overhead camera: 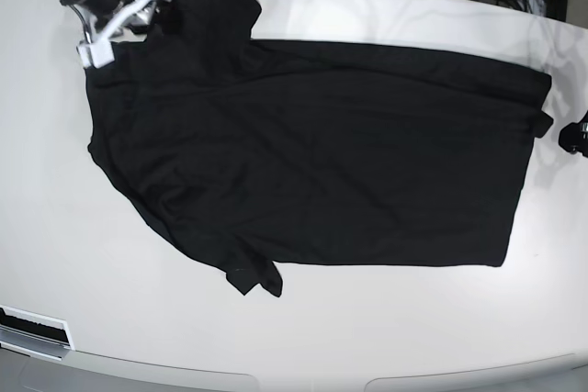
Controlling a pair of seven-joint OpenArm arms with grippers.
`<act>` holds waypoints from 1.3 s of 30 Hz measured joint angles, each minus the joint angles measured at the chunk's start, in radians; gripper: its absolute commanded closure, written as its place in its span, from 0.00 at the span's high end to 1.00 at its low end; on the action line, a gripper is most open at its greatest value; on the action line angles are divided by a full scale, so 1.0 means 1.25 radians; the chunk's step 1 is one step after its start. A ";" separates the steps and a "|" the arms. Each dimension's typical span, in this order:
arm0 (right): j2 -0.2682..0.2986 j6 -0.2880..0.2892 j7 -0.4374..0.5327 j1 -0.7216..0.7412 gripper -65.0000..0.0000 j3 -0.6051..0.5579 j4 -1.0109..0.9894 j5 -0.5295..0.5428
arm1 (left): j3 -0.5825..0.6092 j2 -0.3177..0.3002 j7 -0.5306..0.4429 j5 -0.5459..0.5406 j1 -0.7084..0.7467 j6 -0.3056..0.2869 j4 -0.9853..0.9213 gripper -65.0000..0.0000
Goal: Layout the t-shirt on the table in an organized manner, then fold the t-shirt properly
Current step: 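Reach the right gripper to the shirt edge near the collar and grasp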
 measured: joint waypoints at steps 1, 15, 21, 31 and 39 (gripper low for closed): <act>-0.001 0.003 0.000 0.007 0.57 -0.004 -0.011 0.013 | 0.000 0.000 0.000 0.000 0.000 0.000 0.000 0.66; 0.008 0.036 -0.275 0.055 0.00 -0.003 0.086 0.314 | 0.000 0.000 -0.001 -0.001 0.000 0.000 0.000 0.66; 0.007 0.037 -0.288 0.120 0.00 -0.003 0.182 0.307 | 0.000 0.000 0.000 0.000 0.000 0.000 0.000 0.66; 0.007 0.038 -0.125 0.242 0.00 -0.013 0.181 0.052 | 0.000 0.000 0.000 0.000 0.000 0.000 0.000 0.66; 0.001 0.038 -0.095 0.263 0.00 -0.013 0.171 0.046 | 0.000 0.000 0.000 0.000 0.000 0.000 0.000 0.66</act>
